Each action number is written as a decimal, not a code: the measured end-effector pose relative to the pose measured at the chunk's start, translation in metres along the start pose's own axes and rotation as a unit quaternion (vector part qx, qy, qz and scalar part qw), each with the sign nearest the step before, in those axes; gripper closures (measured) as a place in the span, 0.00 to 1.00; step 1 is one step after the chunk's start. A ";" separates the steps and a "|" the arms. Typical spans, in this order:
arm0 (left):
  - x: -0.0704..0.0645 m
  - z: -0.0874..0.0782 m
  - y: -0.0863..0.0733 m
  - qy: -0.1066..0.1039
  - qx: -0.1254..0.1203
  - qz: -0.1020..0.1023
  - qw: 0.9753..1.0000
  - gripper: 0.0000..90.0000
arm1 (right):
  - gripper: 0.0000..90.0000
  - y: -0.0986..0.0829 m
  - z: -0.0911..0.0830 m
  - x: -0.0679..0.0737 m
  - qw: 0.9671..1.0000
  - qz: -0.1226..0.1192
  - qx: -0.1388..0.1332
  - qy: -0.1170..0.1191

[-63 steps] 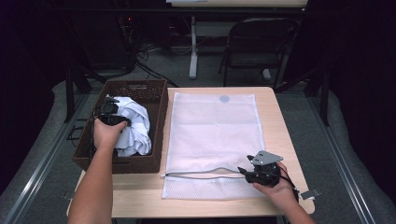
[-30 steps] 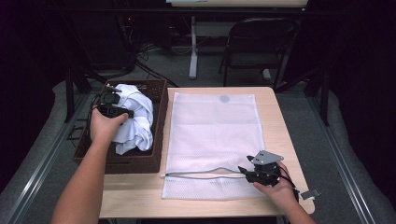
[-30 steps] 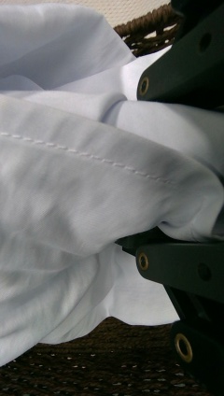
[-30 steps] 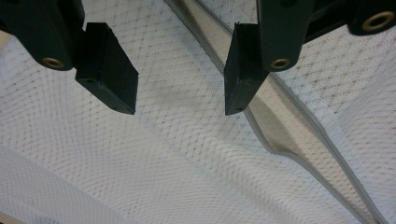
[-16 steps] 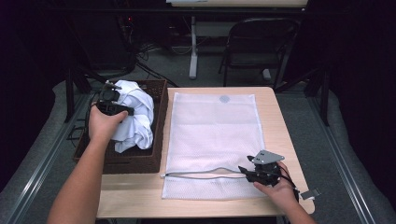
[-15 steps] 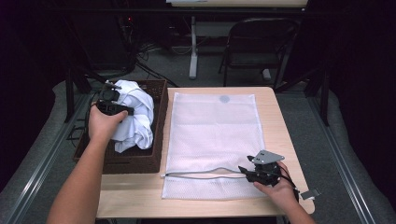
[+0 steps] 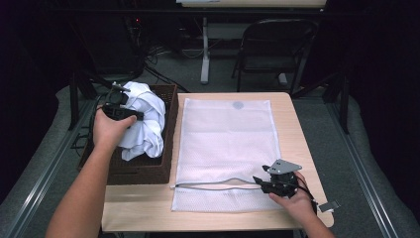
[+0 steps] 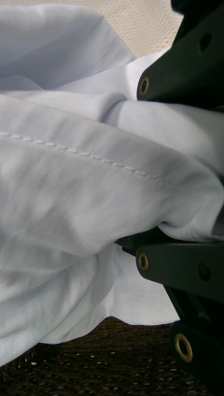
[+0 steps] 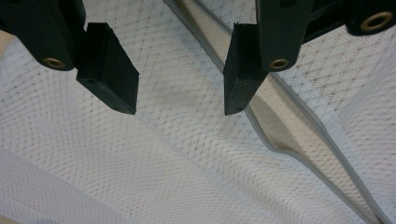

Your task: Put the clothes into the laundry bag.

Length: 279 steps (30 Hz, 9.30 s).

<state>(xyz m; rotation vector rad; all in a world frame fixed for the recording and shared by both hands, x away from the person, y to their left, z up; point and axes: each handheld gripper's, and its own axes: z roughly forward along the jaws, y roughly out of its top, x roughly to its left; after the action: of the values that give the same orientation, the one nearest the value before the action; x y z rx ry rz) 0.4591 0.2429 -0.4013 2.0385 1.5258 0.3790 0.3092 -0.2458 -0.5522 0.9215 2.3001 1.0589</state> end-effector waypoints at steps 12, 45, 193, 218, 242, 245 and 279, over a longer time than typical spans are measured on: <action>-0.016 -0.023 0.007 -0.015 -0.010 0.028 0.999 0.66 | 0.54 0.001 -0.001 0.000 1.000 -0.004 0.002 0.004; -0.075 -0.046 0.008 -0.064 -0.010 0.120 0.991 0.66 | 0.60 0.004 0.001 0.003 1.000 -0.008 0.001 0.021; -0.173 -0.023 -0.102 -0.225 -0.030 0.205 0.952 0.65 | 0.99 0.041 0.046 0.030 0.989 -0.098 0.062 0.088; -0.170 -0.022 -0.103 -0.222 -0.035 0.201 0.953 0.65 | 0.99 0.096 0.043 0.000 0.988 -0.056 0.061 0.131; -0.173 -0.021 -0.105 -0.229 -0.033 0.204 0.951 0.65 | 0.99 0.139 0.038 -0.019 0.992 -0.052 0.039 0.110; -0.175 -0.021 -0.105 -0.228 -0.030 0.209 0.951 0.65 | 0.99 0.142 0.037 -0.021 0.992 -0.048 0.037 0.109; -0.192 0.014 -0.119 -0.259 -0.027 0.231 0.937 0.66 | 0.99 0.136 0.066 -0.044 0.994 -0.006 0.054 0.094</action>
<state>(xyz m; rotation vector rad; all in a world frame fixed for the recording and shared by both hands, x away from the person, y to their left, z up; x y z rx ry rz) 0.3132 0.0807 -0.4622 2.2108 0.7134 0.0387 0.4323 -0.1793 -0.4802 0.8799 2.5358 1.0660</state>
